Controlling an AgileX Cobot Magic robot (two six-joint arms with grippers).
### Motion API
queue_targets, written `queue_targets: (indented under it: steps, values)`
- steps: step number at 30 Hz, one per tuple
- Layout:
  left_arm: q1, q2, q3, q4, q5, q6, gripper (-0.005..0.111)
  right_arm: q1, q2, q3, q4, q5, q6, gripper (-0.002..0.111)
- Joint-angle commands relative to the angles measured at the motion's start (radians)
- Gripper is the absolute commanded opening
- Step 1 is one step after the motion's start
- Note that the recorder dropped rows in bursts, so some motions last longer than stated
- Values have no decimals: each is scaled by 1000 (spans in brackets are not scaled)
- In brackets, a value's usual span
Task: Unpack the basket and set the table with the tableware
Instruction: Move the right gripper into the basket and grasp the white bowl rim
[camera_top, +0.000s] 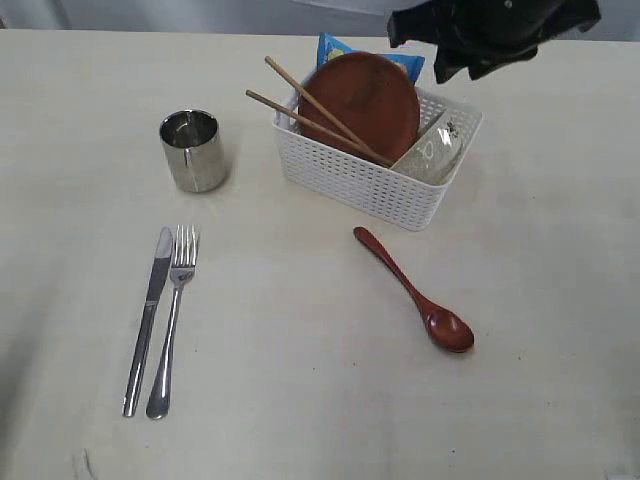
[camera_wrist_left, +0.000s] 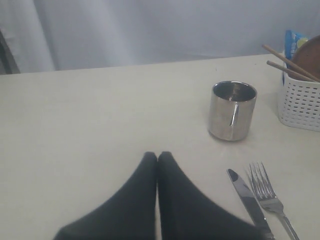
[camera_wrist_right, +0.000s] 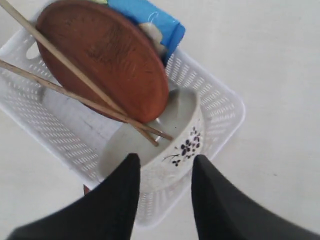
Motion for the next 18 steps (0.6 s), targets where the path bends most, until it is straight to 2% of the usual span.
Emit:
queue_targets:
  steps: [1, 6, 9, 11, 14, 18]
  values:
    - [-8, -2, 2, -2, -9, -4, 0, 4, 82, -173, -49, 296, -19, 34]
    - [-8, -2, 2, -2, -9, -4, 0, 2, 175, -293, 7, 324, 9, 35]
    - [-8, -2, 2, -2, -9, -4, 0, 18, 215, -337, 81, 324, 17, 44]
    - [-8, -2, 2, -2, -9, -4, 0, 32, 236, -346, 63, 324, 20, 49]
    - [-8, -2, 2, -2, -9, -4, 0, 43, 258, -346, -16, 324, 106, 49]
    - [-8, -2, 2, -2, -9, -4, 0, 43, 282, -346, -27, 324, 124, 49]
